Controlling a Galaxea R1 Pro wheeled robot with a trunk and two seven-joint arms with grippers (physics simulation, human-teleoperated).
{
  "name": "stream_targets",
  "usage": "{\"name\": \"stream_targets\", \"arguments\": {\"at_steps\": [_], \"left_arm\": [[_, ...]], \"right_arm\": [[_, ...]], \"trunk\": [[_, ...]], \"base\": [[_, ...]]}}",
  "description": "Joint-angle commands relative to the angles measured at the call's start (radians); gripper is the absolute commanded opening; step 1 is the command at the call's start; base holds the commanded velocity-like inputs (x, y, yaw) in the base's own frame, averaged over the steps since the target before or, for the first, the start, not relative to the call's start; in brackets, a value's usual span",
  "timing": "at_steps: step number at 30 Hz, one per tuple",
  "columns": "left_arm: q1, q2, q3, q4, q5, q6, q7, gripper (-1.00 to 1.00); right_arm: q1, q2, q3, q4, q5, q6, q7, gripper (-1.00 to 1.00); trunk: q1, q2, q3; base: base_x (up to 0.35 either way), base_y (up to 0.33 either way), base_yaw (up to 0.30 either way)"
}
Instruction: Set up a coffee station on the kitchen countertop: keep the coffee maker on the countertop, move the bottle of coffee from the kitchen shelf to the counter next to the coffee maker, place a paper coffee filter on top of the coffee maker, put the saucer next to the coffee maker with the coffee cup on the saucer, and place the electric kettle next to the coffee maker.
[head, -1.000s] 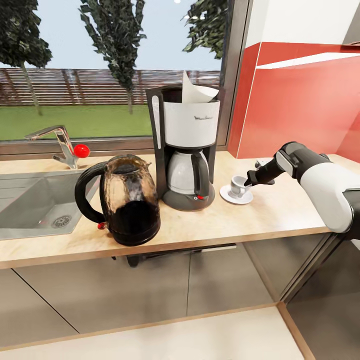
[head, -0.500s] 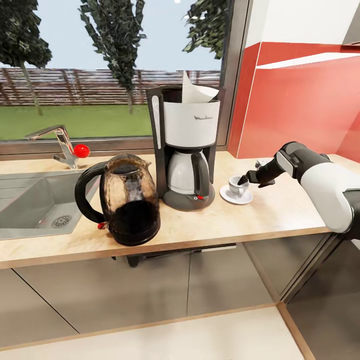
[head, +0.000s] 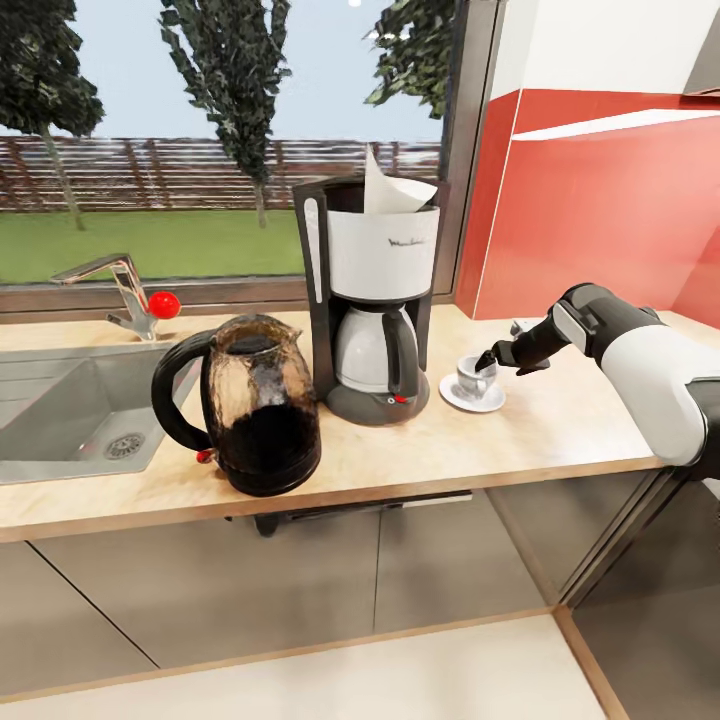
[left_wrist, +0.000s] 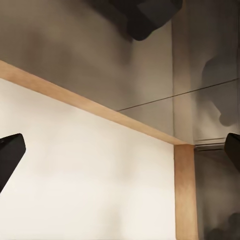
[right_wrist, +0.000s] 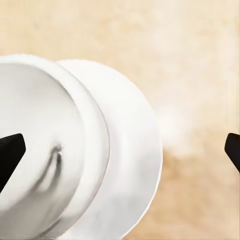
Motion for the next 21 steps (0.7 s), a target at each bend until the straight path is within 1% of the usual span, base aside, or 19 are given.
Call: {"name": "stream_targets", "arguments": {"at_steps": [1,8,10,11,12,15,16,17,18,19,20,21], "left_arm": [[-0.001,0.0,-0.006,0.001,0.006,-0.006,-0.002,1.0],[-0.001,0.0,-0.006,0.001,0.006,-0.007,-0.002,1.0],[-0.001,0.0,-0.006,0.001,0.006,-0.007,-0.002,1.0],[-0.001,0.0,-0.006,0.001,0.006,-0.007,-0.002,1.0],[-0.001,0.0,-0.006,0.001,0.006,-0.007,-0.002,1.0],[-0.001,0.0,-0.006,0.001,0.005,-0.007,-0.002,1.0],[-0.001,0.0,-0.006,0.001,0.006,-0.008,-0.002,1.0],[-0.001,0.0,-0.006,0.001,0.006,-0.008,-0.002,1.0],[-0.001,0.0,-0.006,0.001,0.006,-0.007,-0.002,1.0],[-0.001,0.0,-0.006,0.001,0.006,-0.007,-0.002,1.0],[-0.001,0.0,-0.006,0.0,0.006,-0.007,-0.002,1.0],[-0.001,0.0,-0.006,0.0,0.006,-0.007,-0.002,1.0]], "right_arm": [[0.0,0.0,0.006,-0.002,0.009,0.002,0.01,1.0],[0.0,-0.001,0.007,-0.006,0.009,0.002,0.013,1.0],[0.0,-0.006,0.007,-0.007,0.009,0.002,0.022,1.0],[0.0,-0.021,0.007,-0.014,0.008,0.002,0.041,1.0],[0.0,-0.03,0.007,-0.033,0.008,0.002,0.059,1.0],[0.0,-0.065,0.007,-0.106,0.008,0.002,0.115,1.0],[0.0,-0.091,0.007,-0.145,0.008,0.002,0.156,1.0],[0.0,-0.105,0.007,-0.164,0.008,0.002,0.181,1.0],[0.0,-0.149,0.007,-0.221,0.008,0.001,0.267,1.0],[0.0,-0.163,0.007,-0.237,0.008,0.0,0.296,1.0],[0.0,-0.187,0.007,-0.265,0.008,-0.005,0.346,1.0],[0.0,-0.198,0.007,-0.276,0.008,-0.01,0.367,1.0]], "trunk": [[-0.004,0.007,0.002],[-0.031,0.056,0.024],[-0.039,0.07,0.031],[-0.042,0.077,0.034],[-0.046,0.084,0.037],[-0.058,0.105,0.046],[-0.062,0.112,0.049],[-0.065,0.119,0.052],[-0.069,0.126,0.056],[-0.073,0.133,0.059],[-0.073,0.133,0.059],[-0.073,0.133,0.059]], "base": [[0.0,0.0,0.0],[0.0,0.0,0.0],[0.0,0.0,0.0],[0.0,0.0,0.0],[0.0,0.0,0.0],[0.0,0.0,0.0],[0.0,0.0,0.0],[0.0,0.0,0.0],[0.0,0.0,0.0],[0.0,0.0,0.0],[0.0,0.0,0.0],[0.0,0.0,0.0]]}}
